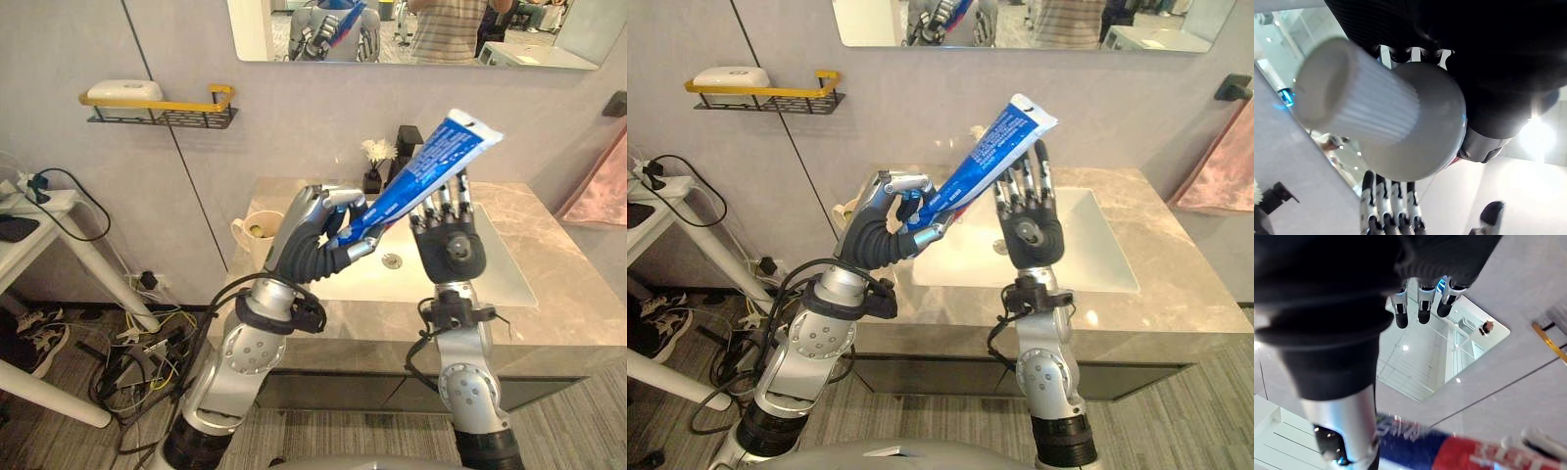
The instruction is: Organize washtable
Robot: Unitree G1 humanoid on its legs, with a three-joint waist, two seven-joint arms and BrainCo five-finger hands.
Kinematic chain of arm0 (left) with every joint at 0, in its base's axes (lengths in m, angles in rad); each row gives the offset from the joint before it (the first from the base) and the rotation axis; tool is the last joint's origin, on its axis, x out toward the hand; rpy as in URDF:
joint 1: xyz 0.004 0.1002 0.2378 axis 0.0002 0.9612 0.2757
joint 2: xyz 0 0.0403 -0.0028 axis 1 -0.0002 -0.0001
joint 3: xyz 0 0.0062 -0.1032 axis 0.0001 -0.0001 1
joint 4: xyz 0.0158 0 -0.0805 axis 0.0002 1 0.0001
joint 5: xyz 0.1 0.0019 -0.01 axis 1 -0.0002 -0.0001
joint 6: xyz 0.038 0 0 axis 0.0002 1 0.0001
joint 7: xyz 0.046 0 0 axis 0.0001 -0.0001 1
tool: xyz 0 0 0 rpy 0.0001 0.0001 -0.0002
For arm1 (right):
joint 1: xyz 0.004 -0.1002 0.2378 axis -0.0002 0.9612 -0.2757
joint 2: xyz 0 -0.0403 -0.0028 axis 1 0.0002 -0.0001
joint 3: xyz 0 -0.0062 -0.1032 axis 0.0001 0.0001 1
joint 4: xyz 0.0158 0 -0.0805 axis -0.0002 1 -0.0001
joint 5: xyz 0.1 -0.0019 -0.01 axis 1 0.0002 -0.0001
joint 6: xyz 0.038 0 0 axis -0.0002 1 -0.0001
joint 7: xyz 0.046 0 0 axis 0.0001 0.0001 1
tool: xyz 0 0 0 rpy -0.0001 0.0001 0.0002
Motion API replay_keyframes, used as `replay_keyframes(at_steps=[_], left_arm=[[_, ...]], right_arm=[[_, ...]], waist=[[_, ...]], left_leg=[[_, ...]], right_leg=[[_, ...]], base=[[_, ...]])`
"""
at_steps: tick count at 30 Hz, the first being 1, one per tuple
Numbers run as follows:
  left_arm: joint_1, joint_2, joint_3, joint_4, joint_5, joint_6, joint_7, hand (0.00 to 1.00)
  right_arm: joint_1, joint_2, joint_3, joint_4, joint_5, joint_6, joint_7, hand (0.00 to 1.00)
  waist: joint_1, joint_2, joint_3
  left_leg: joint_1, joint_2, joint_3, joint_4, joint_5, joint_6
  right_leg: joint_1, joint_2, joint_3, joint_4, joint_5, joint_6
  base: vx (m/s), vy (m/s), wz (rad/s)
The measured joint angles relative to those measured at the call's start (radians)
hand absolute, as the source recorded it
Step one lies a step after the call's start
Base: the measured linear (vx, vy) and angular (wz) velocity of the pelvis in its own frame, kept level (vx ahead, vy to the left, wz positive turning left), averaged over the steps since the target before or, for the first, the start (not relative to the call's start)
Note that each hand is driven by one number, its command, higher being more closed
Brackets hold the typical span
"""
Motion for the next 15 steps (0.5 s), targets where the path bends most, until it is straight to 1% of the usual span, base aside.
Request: replay_keyframes(at_steps=[2,4,6,8,10,15], left_arm=[[-0.022,-0.001,0.0,0.033,0.015,0.008,0.013,1.0],[-0.025,-0.002,-0.001,0.034,0.016,0.011,0.025,1.0],[-0.025,-0.004,-0.005,0.039,0.02,0.011,0.031,1.0],[-0.025,-0.005,-0.012,0.05,0.024,0.012,0.033,1.0],[-0.025,-0.005,-0.027,0.077,0.024,0.013,0.035,1.0],[-0.025,-0.005,-0.046,0.107,0.025,0.016,0.035,1.0]], right_arm=[[-0.032,-0.011,0.039,0.002,0.009,0.0,-0.014,0.0],[-0.052,-0.014,0.058,0.007,0.04,0.0,-0.031,0.0],[-0.069,-0.015,0.07,0.023,0.042,-0.001,-0.042,0.0],[-0.096,-0.018,0.088,0.056,0.049,0.0,-0.049,0.0],[-0.121,-0.017,0.114,0.08,0.079,-0.002,-0.065,0.0],[-0.15,-0.018,0.143,0.096,0.079,-0.002,-0.075,0.0]], waist=[[0.005,-0.002,0.001],[0.004,-0.003,0.002],[0.008,-0.004,0.002],[0.012,-0.004,0.002],[0.015,-0.004,0.002],[0.017,-0.004,0.001]], left_leg=[[-0.005,0.0,-0.009,0.0,0.006,-0.001],[-0.013,0.0,-0.021,0.0,0.011,-0.001],[-0.015,0.0,-0.025,0.0,0.014,-0.002],[-0.014,0.0,-0.027,0.0,0.016,-0.002],[-0.014,0.0,-0.031,0.0,0.02,-0.002],[-0.015,0.0,-0.035,0.0,0.025,0.0]], right_leg=[[0.0,0.0,-0.012,0.0,0.0,0.0],[-0.001,0.001,-0.024,0.0,0.0,-0.001],[0.0,0.001,-0.027,0.0,0.0,-0.001],[0.002,0.001,-0.031,0.0,0.0,-0.001],[0.004,0.001,-0.036,0.002,0.0,-0.001],[0.003,0.001,-0.038,0.004,0.0,-0.002]], base=[[-0.01,-0.007,0.12],[0.0,-0.009,0.17],[0.0,-0.006,0.11],[-0.02,0.0,0.04],[-0.02,0.007,0.04],[-0.03,0.009,0.02]])
